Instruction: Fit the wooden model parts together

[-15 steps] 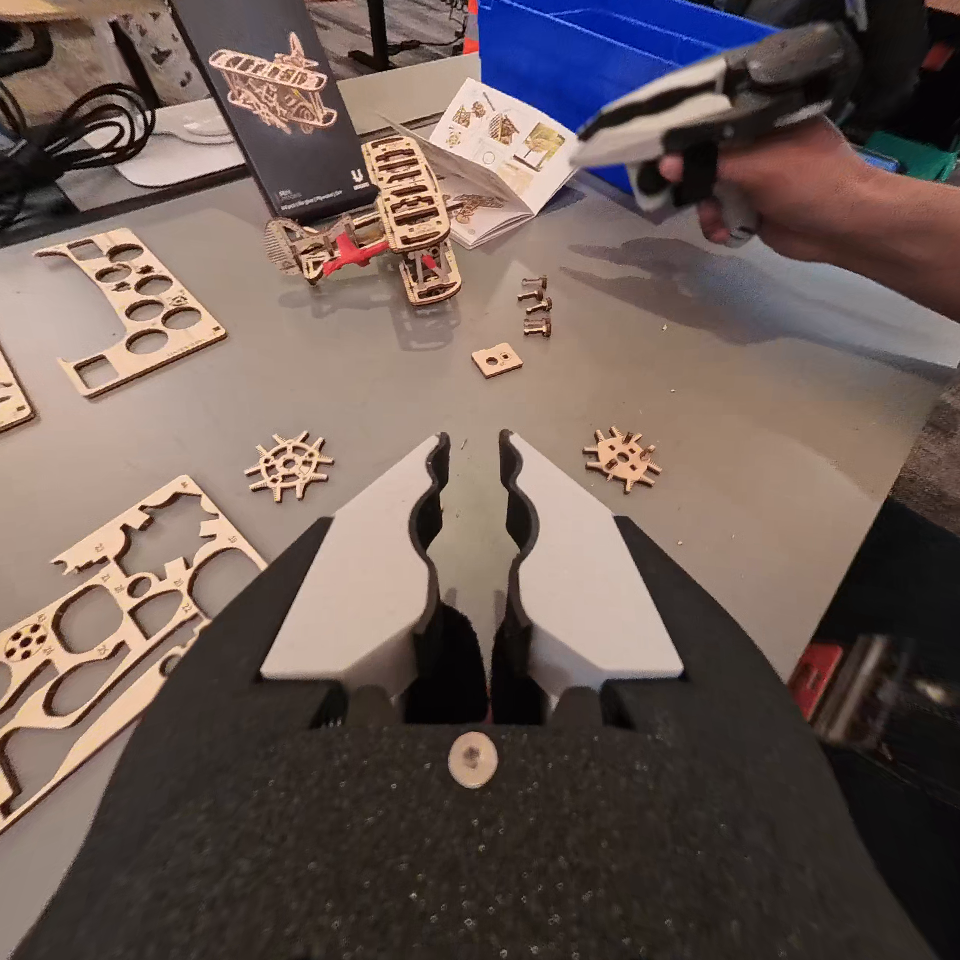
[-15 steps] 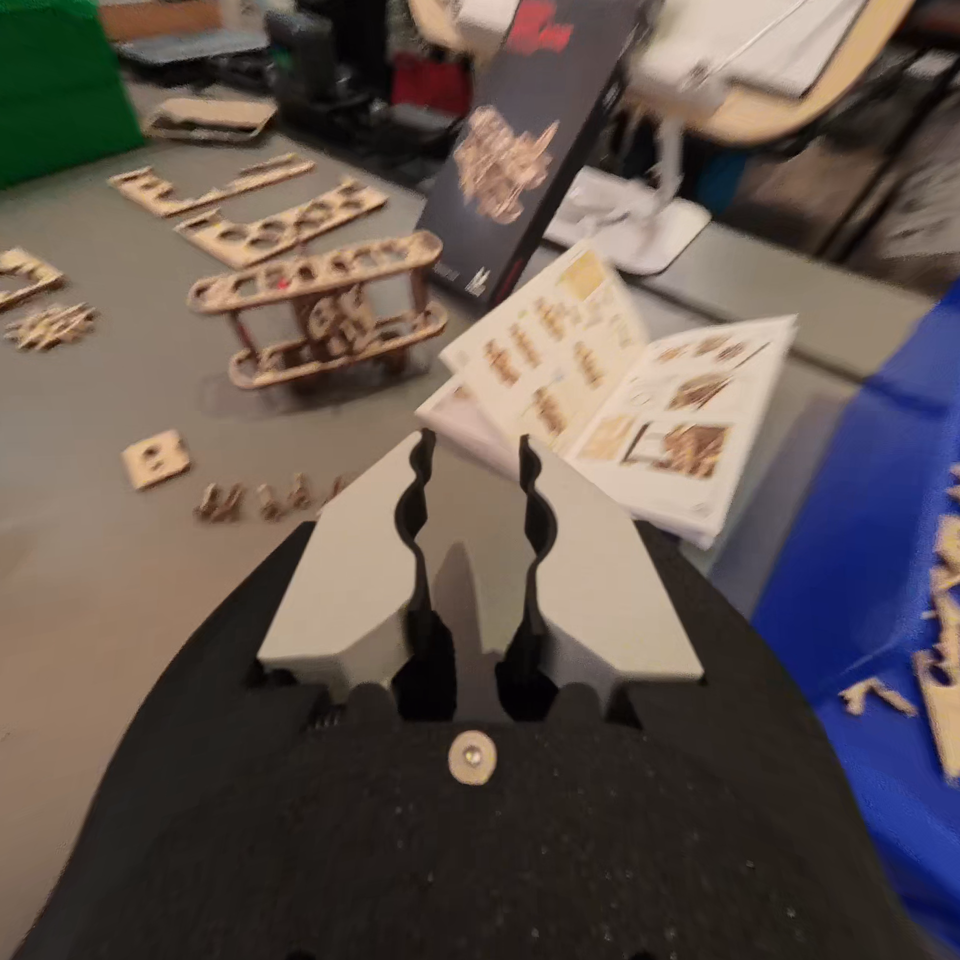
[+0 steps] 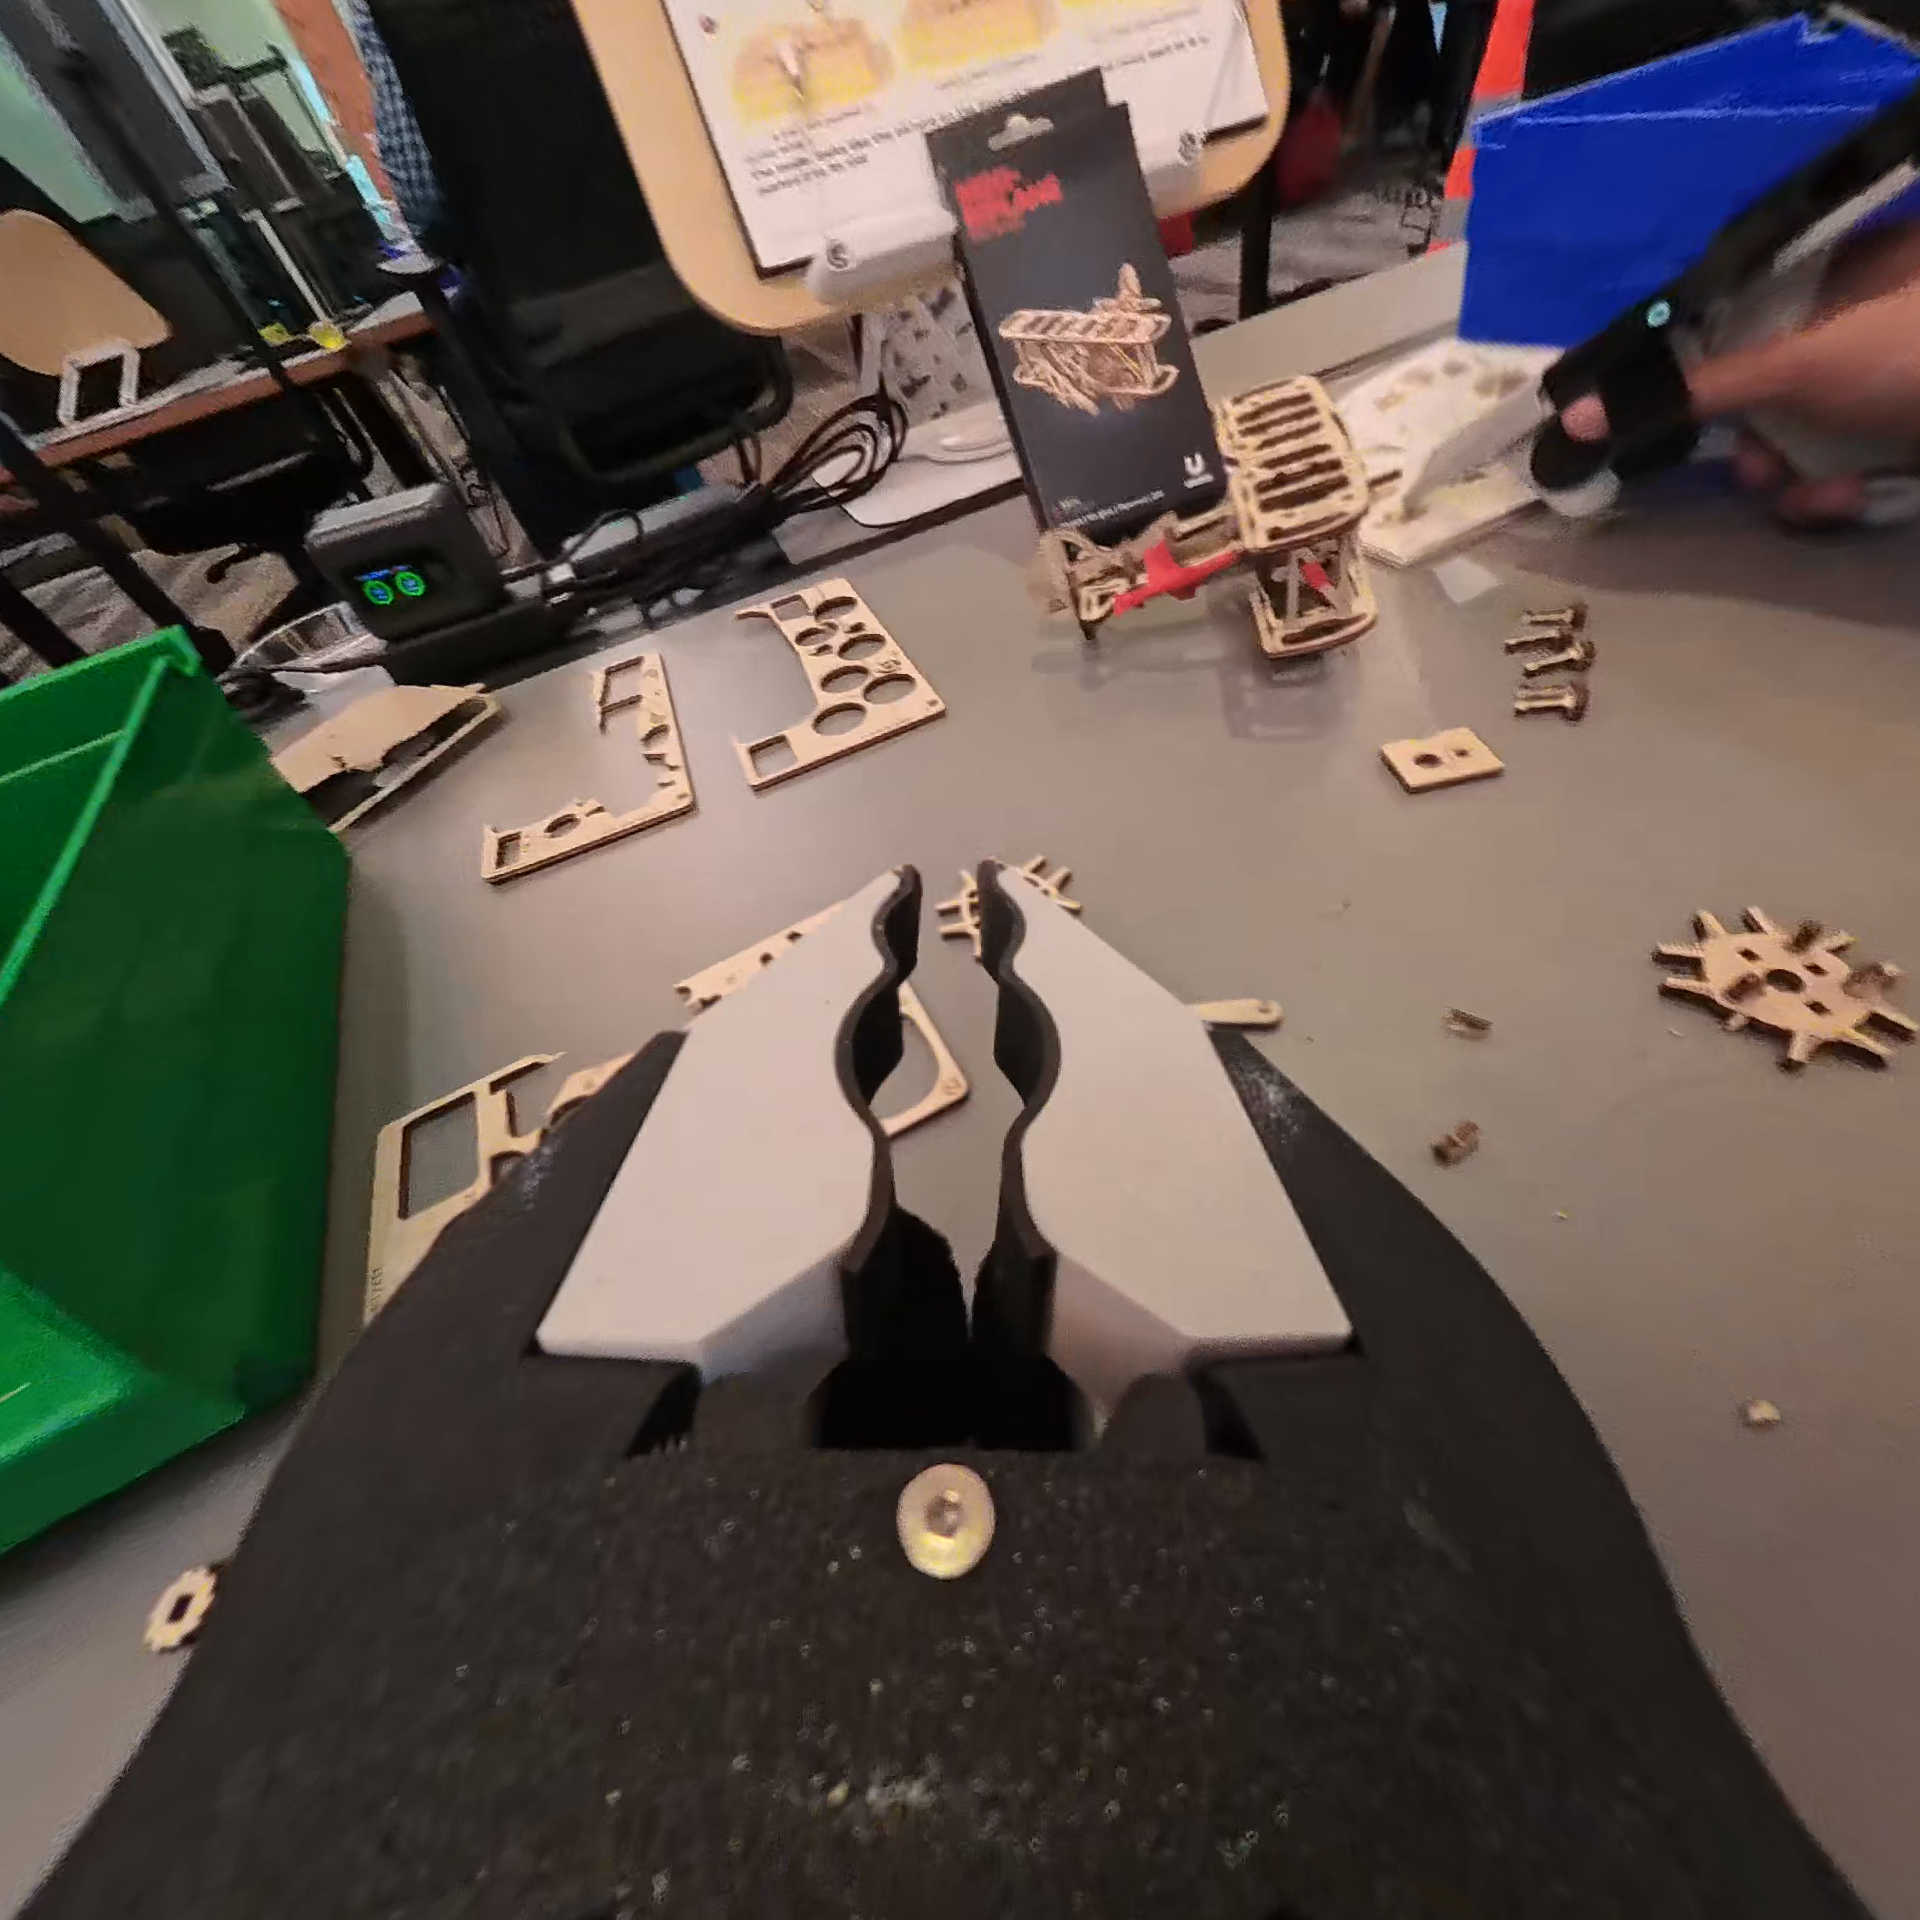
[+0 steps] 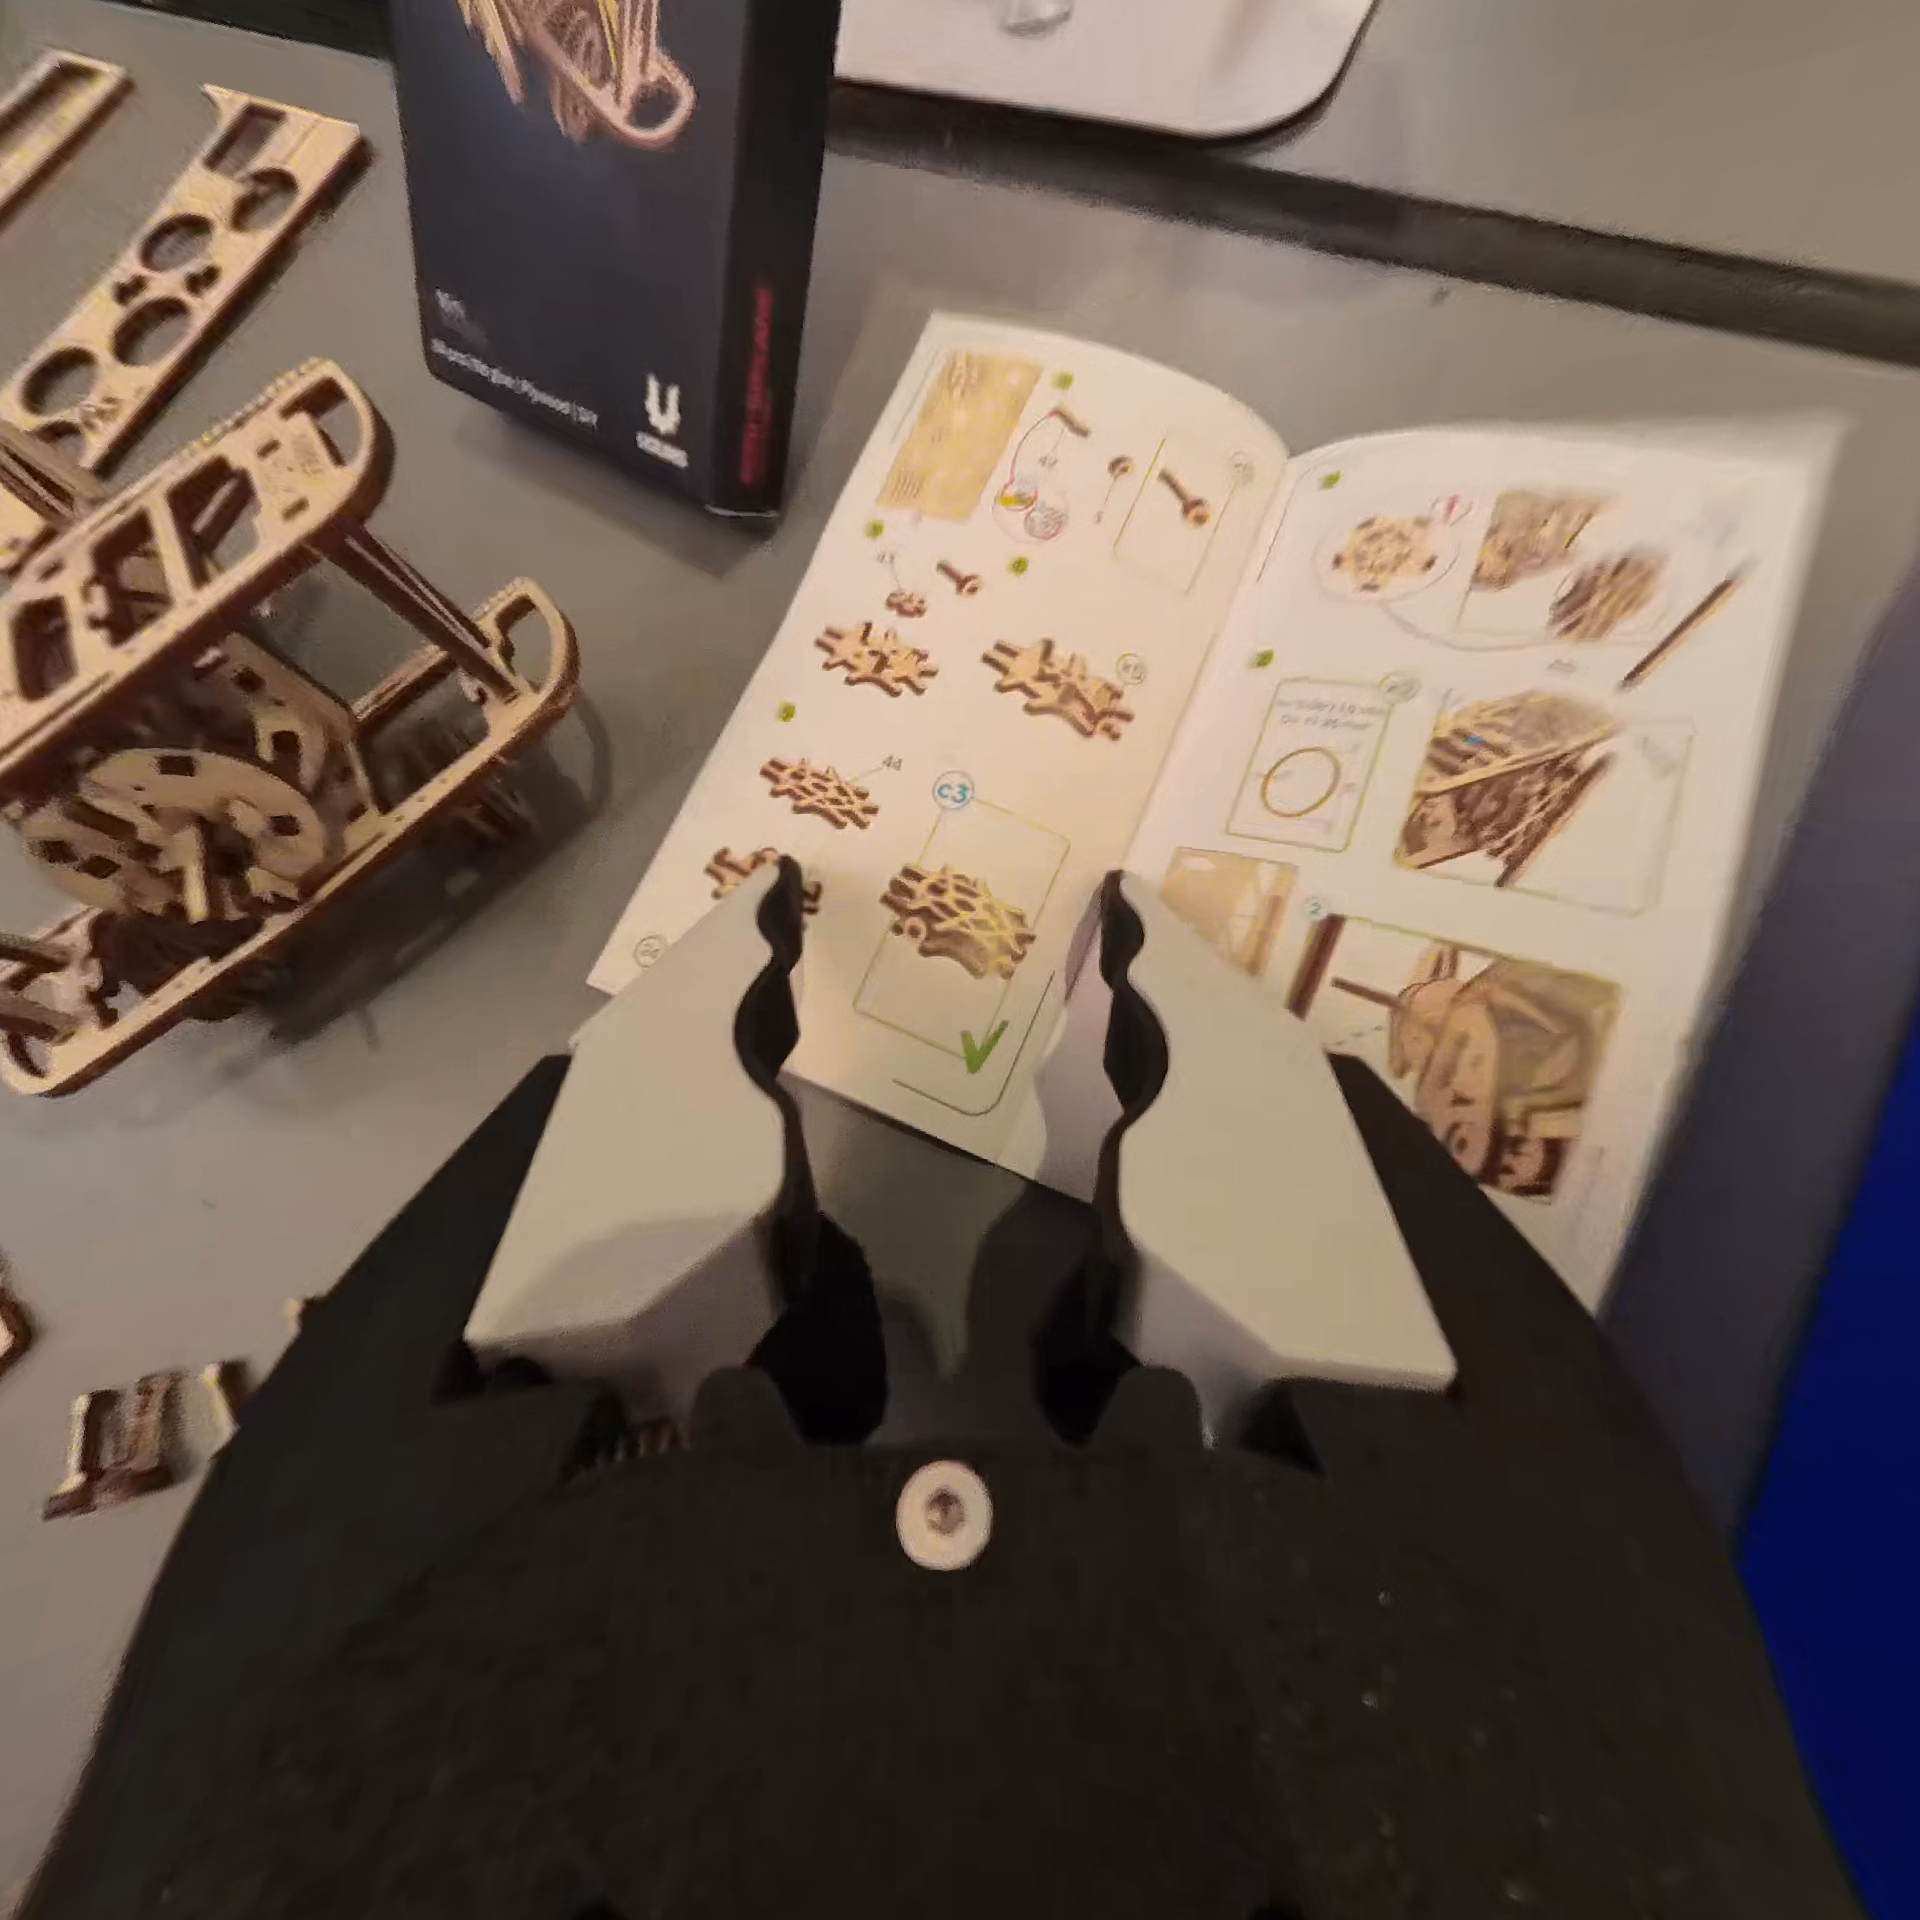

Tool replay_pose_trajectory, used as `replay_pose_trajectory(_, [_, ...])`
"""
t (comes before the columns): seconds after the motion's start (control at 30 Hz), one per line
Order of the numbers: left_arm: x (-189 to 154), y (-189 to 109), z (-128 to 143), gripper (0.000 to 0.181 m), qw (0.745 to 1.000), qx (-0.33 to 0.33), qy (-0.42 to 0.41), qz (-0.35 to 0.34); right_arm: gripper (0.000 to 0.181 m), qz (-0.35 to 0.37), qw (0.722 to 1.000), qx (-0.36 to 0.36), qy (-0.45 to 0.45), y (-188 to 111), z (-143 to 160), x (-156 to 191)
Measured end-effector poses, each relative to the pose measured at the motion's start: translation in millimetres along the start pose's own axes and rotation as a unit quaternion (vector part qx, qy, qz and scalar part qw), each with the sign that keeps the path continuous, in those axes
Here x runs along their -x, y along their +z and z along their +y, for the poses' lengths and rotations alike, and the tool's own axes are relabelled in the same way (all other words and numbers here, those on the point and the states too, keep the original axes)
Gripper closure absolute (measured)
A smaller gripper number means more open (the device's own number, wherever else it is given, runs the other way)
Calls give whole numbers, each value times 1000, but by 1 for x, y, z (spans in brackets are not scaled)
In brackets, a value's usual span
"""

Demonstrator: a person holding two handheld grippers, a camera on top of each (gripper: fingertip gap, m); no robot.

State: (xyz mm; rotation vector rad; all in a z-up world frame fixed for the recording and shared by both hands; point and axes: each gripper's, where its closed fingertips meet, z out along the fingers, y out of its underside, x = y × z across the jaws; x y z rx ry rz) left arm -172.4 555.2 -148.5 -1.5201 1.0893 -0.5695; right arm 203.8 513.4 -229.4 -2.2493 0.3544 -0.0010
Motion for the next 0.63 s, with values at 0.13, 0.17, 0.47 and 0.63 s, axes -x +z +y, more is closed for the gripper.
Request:
replay_pose_trajectory(0.13, [15, 4, 4, 173, 1000, -13, -15, -18, 125, 23, 999, 11, -39, 3, 2, -2])
replay_pose_trajectory(0.17, [15, 5, 5, 173, 999, -18, -26, -18, 125, 23, 999, 10, -38, 3, 2, -2])
replay_pose_trajectory(0.47, [16, 11, 11, 168, 998, -1, -67, 4, 121, 14, 999, 7, -40, 3, 3, 0])
replay_pose_trajectory(0.63, [19, 20, 22, 168, 995, 40, -95, 11, 120, 15, 999, 6, -41, 3, 3, 0])
